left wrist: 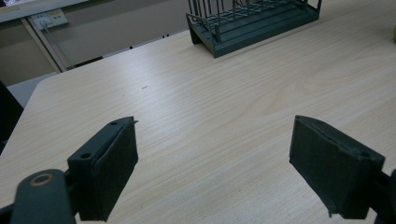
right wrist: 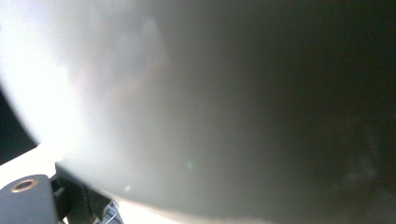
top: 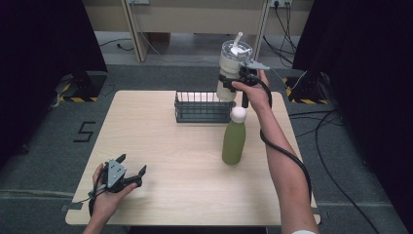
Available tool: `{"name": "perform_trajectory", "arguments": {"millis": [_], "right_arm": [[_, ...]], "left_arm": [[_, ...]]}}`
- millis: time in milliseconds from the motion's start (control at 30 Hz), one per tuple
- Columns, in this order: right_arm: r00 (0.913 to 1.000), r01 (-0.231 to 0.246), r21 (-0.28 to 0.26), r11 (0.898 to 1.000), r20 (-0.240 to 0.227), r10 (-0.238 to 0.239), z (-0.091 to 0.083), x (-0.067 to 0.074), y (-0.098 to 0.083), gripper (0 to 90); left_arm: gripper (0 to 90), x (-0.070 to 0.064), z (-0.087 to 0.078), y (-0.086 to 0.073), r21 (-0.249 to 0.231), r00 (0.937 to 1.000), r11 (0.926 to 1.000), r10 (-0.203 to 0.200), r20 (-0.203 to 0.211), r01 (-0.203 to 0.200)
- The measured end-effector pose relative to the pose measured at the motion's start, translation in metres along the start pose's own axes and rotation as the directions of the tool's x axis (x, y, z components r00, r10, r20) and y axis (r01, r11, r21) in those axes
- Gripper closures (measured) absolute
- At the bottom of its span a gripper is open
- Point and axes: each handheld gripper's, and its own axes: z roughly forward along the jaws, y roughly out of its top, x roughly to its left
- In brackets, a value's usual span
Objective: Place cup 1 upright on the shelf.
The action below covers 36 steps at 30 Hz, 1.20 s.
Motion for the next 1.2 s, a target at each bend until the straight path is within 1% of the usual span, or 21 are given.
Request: {"name": "perform_trajectory", "arguments": {"millis": [100, 167, 200, 333, 500, 667, 700, 833, 900, 967, 1200], "right_arm": [[1.0000, -0.003, 0.006, 1.000, -0.007, 0.003, 0.004, 0.000, -0.001, 9.7], [0.9999, 0.006, 0.012, 1.000, -0.010, -0.006, 0.009, 0.001, -0.002, 9.7], [0.9999, 0.004, 0.017, 1.000, -0.010, -0.004, 0.011, 0.001, -0.002, 9.7], [1.0000, -0.005, 0.016, 1.000, -0.006, 0.005, 0.015, -0.001, -0.003, 9.7], [0.9998, 0.011, 0.035, 0.999, -0.014, -0.011, 0.019, -0.001, -0.007, 9.7], [0.9998, 0.008, 0.036, 0.999, -0.019, -0.008, 0.022, 0.000, -0.010, 9.7], [0.9997, 0.015, 0.039, 0.999, -0.019, -0.015, 0.024, 0.000, -0.011, 9.7], [0.9996, 0.019, 0.041, 0.999, -0.020, -0.018, 0.026, 0.001, -0.011, 9.7], [0.9992, 0.026, 0.046, 0.999, -0.031, -0.024, 0.027, 0.002, -0.013, 9.7], [0.9990, 0.034, 0.053, 0.998, -0.032, -0.032, 0.028, 0.002, -0.014, 9.7], [0.9980, 0.039, 0.061, 0.997, -0.051, -0.036, 0.032, 0.005, -0.019, 9.7]], "left_arm": [[14.6, 0.000, 0.000, 0.000, 0.000, 1.0000, 1.0000, -0.003, 0.000, 0.003], [14.5, 0.000, 0.000, 0.000, -0.004, 1.0000, 1.0000, -0.006, 0.003, 0.006], [14.5, 0.000, 0.000, 0.000, -0.011, 0.9999, 0.9999, -0.009, 0.011, 0.009], [14.5, 0.000, -0.001, 0.000, -0.012, 1.0000, 0.9999, -0.004, 0.007, 0.004], [14.5, 0.000, 0.000, 0.000, -0.005, 0.9999, 1.0000, -0.003, 0.013, 0.003], [14.5, -0.001, 0.000, 0.000, -0.008, 0.9999, 1.0000, -0.004, 0.014, 0.004], [14.5, -0.001, 0.000, 0.000, -0.007, 0.9999, 1.0000, -0.004, 0.010, 0.004], [14.5, -0.001, 0.000, -0.001, -0.005, 0.9999, 1.0000, -0.004, 0.010, 0.004], [14.5, -0.001, 0.000, -0.001, -0.007, 0.9999, 1.0000, -0.004, 0.011, 0.004], [14.5, -0.001, 0.000, -0.001, -0.006, 0.9999, 1.0000, -0.003, 0.011, 0.003], [14.5, -0.002, 0.001, -0.001, -0.004, 0.9998, 1.0000, -0.003, 0.018, 0.003]]}}
